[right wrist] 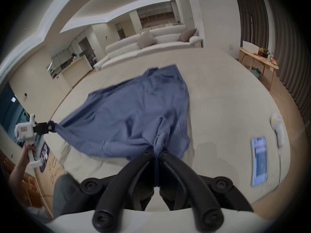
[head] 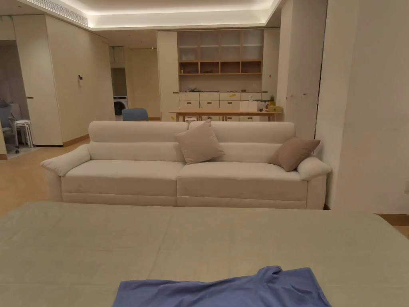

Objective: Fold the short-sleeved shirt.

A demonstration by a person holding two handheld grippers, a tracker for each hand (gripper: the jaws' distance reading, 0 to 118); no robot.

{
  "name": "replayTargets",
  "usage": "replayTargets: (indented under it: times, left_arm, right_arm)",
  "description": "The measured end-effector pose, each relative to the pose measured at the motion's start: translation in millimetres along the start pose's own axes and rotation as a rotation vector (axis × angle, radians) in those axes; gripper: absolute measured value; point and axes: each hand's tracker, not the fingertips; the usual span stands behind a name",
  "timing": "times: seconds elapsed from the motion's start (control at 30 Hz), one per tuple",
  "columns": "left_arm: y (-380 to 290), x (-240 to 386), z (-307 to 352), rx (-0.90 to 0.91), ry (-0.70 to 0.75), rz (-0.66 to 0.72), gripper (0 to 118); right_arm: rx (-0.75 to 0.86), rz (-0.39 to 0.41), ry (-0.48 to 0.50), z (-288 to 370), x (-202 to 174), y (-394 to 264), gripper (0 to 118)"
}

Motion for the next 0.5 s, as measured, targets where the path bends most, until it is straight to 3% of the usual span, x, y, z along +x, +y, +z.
replayTargets:
  times: [0.07, 0.13, 0.27, 0.3, 0.33, 0.37, 0.4, 0.43, 0.47, 0.5]
  left_arm:
    - [-17.6, -17.0, -2.0, -0.046, -0.014, 0.021, 5]
    - [-32.1, -24.7, 1.2, -0.100, 0.013, -0.021, 5]
    - [-62.4, -43.3, -5.6, -0.211, -0.001, 0.006, 6]
    - [-68.8, -46.1, -10.5, -0.242, -0.021, 0.034, 7]
    - [-72.5, -46.1, -14.8, -0.276, -0.003, 0.042, 9]
    - [-77.7, -47.0, -16.6, -0.282, 0.044, 0.041, 25]
    - [-80.6, -47.3, -16.7, -0.308, 0.080, 0.050, 55]
    - [-83.6, -48.5, -14.2, -0.310, 0.083, 0.063, 100]
    - [-84.2, -63.0, -24.0, -0.273, 0.059, 0.093, 111]
    - [-78.5, -65.0, -14.7, -0.223, 0.015, 0.140, 110]
  right_arm:
    - [-0.021, 0.013, 0.007, 10.8, 5.8, -15.9, 4]
    - [-0.063, -0.032, 0.006, 20.3, 11.5, -28.3, 4]
    - [-0.215, 0.103, -0.017, 3.4, 14.2, -53.0, 7]
    - [-0.252, 0.107, -0.008, -3.8, 15.1, -57.6, 11]
    - [-0.263, 0.096, -0.026, -10.2, 15.6, -62.4, 26]
    - [-0.289, 0.095, -0.044, -13.0, 15.1, -63.6, 56]
    - [-0.278, 0.084, -0.049, -10.3, 14.9, -62.7, 84]
    - [-0.256, 0.054, -0.042, -2.5, 17.1, -60.7, 96]
    - [-0.195, -0.003, -0.011, 9.9, 19.5, -55.5, 95]
    - [-0.142, -0.050, -0.003, 23.2, 19.8, -48.1, 95]
